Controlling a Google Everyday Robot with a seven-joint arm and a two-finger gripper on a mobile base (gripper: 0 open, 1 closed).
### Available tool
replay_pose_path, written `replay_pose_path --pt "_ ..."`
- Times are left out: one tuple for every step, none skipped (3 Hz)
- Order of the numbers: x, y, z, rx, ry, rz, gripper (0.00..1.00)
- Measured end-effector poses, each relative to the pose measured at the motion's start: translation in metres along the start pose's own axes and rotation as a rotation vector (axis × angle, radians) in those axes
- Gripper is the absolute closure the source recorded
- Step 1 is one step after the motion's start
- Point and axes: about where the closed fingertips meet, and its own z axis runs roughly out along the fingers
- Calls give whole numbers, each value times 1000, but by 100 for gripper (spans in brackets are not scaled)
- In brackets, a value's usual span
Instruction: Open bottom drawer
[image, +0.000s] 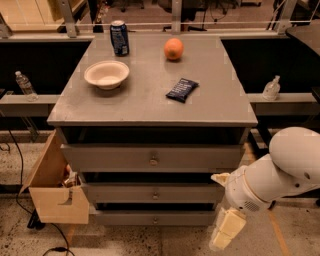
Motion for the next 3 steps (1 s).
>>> replay_pose_path --pt "7 -4 22 -15 0 -42 0" --pt "28 -19 70 -47 -24 -94 0" --pt "45 -34 109 -42 -120 -117 0"
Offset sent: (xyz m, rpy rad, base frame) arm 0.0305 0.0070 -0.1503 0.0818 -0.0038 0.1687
